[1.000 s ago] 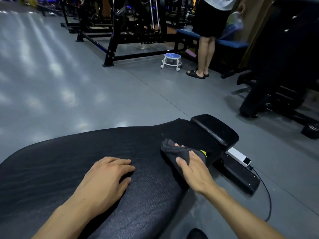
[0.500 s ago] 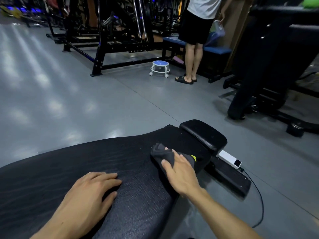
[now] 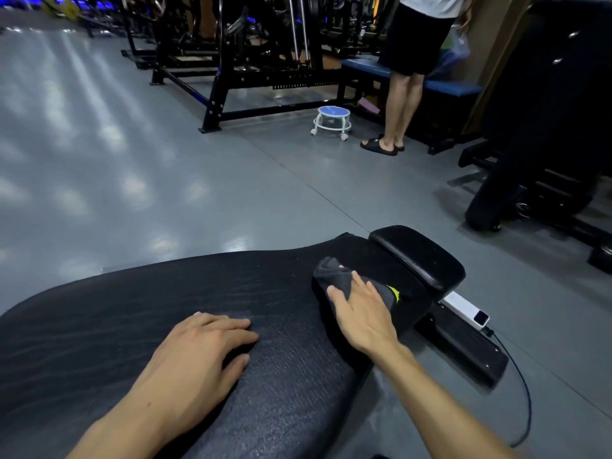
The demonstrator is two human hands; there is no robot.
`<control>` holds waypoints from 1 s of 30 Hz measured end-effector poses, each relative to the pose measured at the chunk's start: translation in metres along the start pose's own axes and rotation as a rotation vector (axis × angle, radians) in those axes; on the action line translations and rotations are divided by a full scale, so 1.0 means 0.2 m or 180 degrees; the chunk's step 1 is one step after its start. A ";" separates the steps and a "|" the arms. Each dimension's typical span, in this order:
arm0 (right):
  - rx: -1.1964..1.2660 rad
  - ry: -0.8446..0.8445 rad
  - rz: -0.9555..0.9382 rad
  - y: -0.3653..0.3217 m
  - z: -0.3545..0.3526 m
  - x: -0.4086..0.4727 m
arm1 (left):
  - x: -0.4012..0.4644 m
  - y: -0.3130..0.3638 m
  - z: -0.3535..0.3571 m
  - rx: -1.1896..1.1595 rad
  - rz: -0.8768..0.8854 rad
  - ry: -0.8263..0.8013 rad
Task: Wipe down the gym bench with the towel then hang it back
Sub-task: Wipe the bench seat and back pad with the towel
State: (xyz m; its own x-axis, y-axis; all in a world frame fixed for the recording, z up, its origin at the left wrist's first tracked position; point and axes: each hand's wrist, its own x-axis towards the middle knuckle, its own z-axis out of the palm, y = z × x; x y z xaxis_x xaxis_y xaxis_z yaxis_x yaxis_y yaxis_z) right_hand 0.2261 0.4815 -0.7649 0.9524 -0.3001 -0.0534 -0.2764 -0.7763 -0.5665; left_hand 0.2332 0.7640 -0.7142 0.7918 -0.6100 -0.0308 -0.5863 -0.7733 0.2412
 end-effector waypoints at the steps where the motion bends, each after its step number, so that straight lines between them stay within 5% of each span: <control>1: 0.0052 -0.0042 -0.0092 -0.02 0.04 -0.04 | 0.00 0.00 0.00 -0.0001 -0.0003 -0.0009; 7: 0.0392 -0.0496 -0.1281 0.04 0.05 -0.21 | 0.00 -0.02 0.01 0.0007 -0.0018 -0.0075; 11: 0.0409 0.0002 0.0205 -0.01 -0.04 0.18 | -0.02 -0.02 0.01 -0.0028 -0.0003 -0.0059; 13: 0.0495 -0.0118 0.0320 -0.10 0.03 0.22 | -0.02 -0.01 0.00 -0.0075 0.0006 -0.0045; 17: 0.0499 -0.0766 -0.1119 -0.12 0.18 0.03 | -0.02 -0.05 -0.01 -0.0072 -0.0042 -0.0035; 19: 0.0615 -0.0943 -0.1377 -0.05 0.13 0.07 | -0.04 -0.09 -0.02 -0.0051 -0.0134 -0.0025; 25: 0.0381 -0.0265 -0.0193 -0.22 0.08 0.45 | -0.11 -0.13 -0.08 0.0019 -0.0444 0.0105; 30: 0.0547 -0.0786 -0.1442 -0.45 0.24 0.27 | -0.19 -0.14 -0.10 0.0023 -0.0678 0.0067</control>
State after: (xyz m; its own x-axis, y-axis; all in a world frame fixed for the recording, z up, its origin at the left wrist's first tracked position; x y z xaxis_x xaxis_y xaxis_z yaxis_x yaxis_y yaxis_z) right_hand 0.3082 0.5606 -0.7562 0.9789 0.1985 0.0475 0.1740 -0.6898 -0.7028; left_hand 0.2221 0.8124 -0.6994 0.9013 -0.4290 -0.0601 -0.4066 -0.8856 0.2245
